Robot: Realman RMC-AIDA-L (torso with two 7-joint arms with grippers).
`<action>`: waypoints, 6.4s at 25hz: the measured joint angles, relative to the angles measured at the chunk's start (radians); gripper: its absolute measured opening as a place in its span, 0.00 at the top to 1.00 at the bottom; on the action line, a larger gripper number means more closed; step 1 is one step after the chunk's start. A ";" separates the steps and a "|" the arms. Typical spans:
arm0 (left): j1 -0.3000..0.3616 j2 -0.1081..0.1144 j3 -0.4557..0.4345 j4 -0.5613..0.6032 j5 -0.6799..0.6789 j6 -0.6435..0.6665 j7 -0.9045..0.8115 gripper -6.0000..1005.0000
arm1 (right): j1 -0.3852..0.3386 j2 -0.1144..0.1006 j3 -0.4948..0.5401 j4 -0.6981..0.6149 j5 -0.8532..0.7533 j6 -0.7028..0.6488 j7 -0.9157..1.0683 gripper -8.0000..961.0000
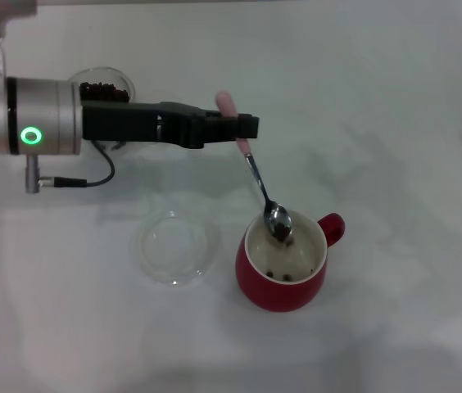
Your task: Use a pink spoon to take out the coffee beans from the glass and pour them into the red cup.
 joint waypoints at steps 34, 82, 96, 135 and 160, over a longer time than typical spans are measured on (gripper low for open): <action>0.340 0.036 -0.197 0.203 -0.060 0.116 0.024 0.86 | 0.006 -0.005 0.010 -0.002 0.011 0.014 0.000 0.23; 0.257 -0.007 -0.243 -0.105 0.105 -0.081 0.128 0.76 | -0.026 0.013 0.011 -0.002 0.011 0.002 0.002 0.23; 0.295 0.011 -0.256 -0.092 0.098 -0.105 0.135 0.50 | -0.021 0.013 0.009 -0.015 0.006 0.004 0.002 0.23; 0.568 -0.002 -0.996 0.001 -0.159 0.058 1.002 0.43 | -0.050 0.025 0.000 -0.143 -0.035 -0.006 -0.003 0.23; 0.466 -0.010 -1.093 -0.205 -0.334 -0.009 1.271 0.43 | -0.046 0.021 0.066 -0.181 -0.030 0.024 -0.003 0.23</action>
